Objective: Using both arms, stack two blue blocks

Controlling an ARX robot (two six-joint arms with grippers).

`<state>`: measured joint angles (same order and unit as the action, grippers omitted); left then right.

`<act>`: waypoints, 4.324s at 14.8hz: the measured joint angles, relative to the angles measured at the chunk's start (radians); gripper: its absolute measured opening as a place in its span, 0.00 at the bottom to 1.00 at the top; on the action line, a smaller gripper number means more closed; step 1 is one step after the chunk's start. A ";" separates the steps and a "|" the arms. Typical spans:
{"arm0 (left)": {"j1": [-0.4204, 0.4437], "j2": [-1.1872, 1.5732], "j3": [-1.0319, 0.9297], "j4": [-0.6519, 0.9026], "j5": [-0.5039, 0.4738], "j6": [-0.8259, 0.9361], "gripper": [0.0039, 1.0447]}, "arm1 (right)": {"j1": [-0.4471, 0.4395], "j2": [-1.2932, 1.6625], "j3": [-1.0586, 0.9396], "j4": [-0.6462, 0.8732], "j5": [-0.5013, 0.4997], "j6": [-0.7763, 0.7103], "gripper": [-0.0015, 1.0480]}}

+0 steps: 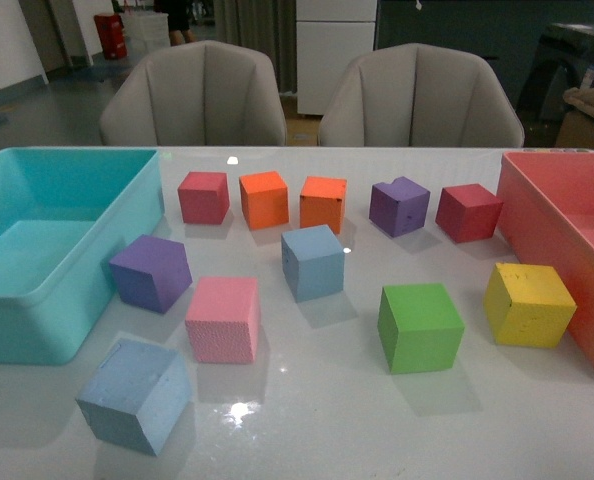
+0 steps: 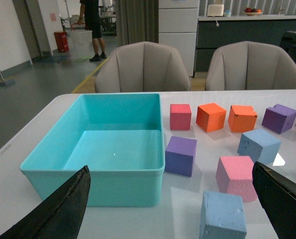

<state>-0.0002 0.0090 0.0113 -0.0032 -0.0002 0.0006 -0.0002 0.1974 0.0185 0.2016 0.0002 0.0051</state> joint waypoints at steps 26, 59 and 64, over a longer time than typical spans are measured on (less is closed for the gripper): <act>-0.333 0.545 0.248 0.153 -0.360 -0.048 0.94 | 0.000 -0.193 -0.007 -0.205 0.000 -0.003 0.94; -0.241 1.884 0.544 0.514 0.029 -0.054 0.91 | 0.000 -0.193 -0.007 -0.205 0.000 -0.003 0.94; -0.275 1.815 0.549 0.468 -0.021 -0.053 0.47 | 0.000 -0.193 -0.007 -0.205 0.000 -0.003 0.94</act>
<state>-0.2749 1.8240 0.5598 0.4652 -0.0212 -0.0528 -0.0002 0.0044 0.0116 -0.0032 -0.0002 0.0025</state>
